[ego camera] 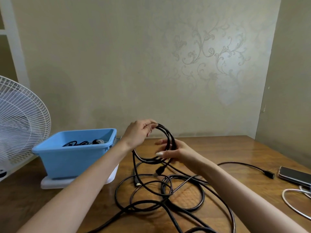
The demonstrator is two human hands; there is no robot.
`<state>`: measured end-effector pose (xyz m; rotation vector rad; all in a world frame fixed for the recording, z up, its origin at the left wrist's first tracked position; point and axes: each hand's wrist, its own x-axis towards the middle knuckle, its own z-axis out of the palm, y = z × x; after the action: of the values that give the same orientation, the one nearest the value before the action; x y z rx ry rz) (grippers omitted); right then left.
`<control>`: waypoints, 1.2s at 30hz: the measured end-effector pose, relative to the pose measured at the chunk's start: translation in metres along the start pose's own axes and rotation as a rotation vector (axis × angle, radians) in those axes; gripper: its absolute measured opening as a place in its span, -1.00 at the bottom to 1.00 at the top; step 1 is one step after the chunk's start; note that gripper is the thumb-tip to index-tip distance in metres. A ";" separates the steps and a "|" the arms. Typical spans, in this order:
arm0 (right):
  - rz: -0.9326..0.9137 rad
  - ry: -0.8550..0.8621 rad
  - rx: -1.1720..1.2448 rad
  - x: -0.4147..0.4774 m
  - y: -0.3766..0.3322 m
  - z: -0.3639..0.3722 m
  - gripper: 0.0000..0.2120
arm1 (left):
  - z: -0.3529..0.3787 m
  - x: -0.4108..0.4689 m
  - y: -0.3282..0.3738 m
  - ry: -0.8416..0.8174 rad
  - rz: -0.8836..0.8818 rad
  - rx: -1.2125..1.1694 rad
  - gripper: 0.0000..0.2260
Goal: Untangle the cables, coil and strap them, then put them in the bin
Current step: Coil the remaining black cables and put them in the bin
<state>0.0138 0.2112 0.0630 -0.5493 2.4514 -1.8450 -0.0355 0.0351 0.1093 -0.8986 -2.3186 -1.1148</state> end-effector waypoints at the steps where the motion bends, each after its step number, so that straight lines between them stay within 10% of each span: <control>1: -0.005 0.025 -0.050 0.000 -0.004 -0.004 -0.49 | -0.001 -0.001 0.003 -0.049 0.051 0.096 -0.84; 11: -0.068 0.040 -0.805 0.004 -0.031 -0.021 -0.79 | 0.009 -0.005 0.017 -0.319 0.106 0.219 -0.85; 17: -0.040 0.000 -0.453 -0.002 -0.036 -0.019 -0.74 | 0.002 -0.010 0.018 -0.218 0.074 -0.165 -0.84; 22: -0.105 0.091 -0.134 -0.003 -0.042 -0.026 -0.78 | -0.014 -0.017 -0.008 -0.282 -0.197 -0.595 -0.24; 28: -0.156 0.189 0.162 0.002 -0.048 -0.025 -0.75 | 0.008 -0.056 -0.057 -0.426 -0.384 -0.965 -0.59; 32: -0.156 0.293 0.273 0.009 -0.040 -0.015 -0.76 | 0.025 -0.066 -0.053 -0.679 -0.300 -0.967 -0.40; 36: -0.117 0.299 0.284 0.008 -0.024 0.004 -0.77 | 0.034 -0.054 -0.021 -0.409 -0.334 -1.087 -0.37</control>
<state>0.0135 0.1990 0.0856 -0.4357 2.2955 -2.4292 -0.0151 0.0321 0.0450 -1.1647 -2.0943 -2.6596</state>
